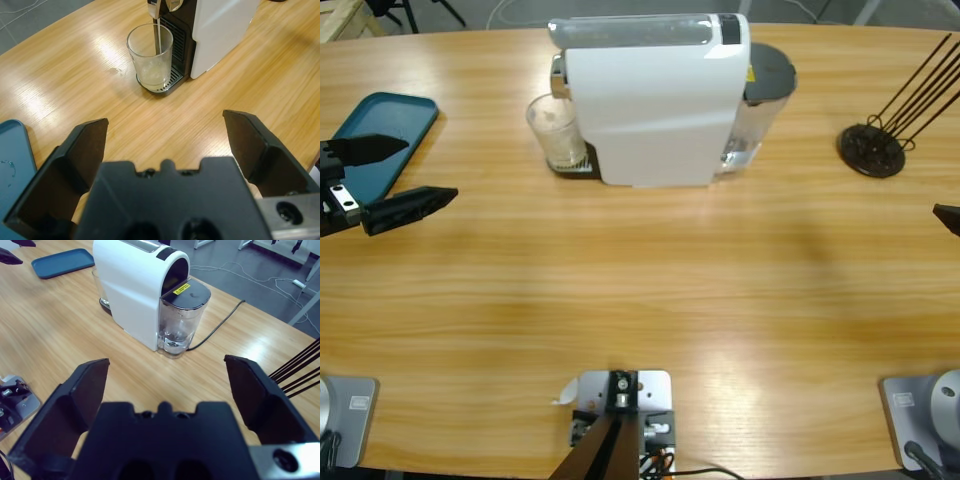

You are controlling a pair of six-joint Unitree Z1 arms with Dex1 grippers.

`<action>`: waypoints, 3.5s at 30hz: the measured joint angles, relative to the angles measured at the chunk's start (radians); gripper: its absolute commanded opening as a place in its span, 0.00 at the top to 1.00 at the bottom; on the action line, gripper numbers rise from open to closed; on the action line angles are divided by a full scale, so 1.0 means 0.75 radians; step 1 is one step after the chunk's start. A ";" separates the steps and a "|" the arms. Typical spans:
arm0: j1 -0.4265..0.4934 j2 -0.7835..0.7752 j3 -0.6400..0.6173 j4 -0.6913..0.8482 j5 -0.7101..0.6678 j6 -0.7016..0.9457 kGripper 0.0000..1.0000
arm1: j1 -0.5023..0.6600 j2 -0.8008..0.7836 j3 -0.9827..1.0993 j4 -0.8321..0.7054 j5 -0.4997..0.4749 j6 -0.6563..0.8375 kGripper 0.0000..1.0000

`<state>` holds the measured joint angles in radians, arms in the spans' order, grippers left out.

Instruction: Pour coffee

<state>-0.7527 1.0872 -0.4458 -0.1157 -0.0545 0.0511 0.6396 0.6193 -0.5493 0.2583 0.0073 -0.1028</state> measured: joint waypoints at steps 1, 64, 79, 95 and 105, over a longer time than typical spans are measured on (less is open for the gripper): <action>0.000 0.000 0.000 0.000 -0.002 0.000 0.00 | 0.000 0.000 0.000 0.000 0.000 0.000 0.00; 0.020 1.019 0.011 -1.161 0.033 0.081 0.07 | 0.000 -0.015 0.020 -0.021 0.000 0.000 0.00; 0.034 1.153 -0.045 -1.269 -0.076 0.038 0.75 | 0.000 -0.015 0.020 -0.024 0.000 0.000 0.00; 0.040 1.090 0.101 -1.343 0.031 0.040 0.76 | 0.000 -0.015 0.021 -0.025 0.000 0.000 0.00; 0.296 0.767 0.353 -1.343 0.409 -0.044 0.70 | 0.000 -0.034 0.022 -0.025 0.000 0.000 0.00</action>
<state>-0.5307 1.6624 -0.1808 -1.1230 0.2523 0.0179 0.6396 0.5939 -0.5327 0.2396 0.0073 -0.1028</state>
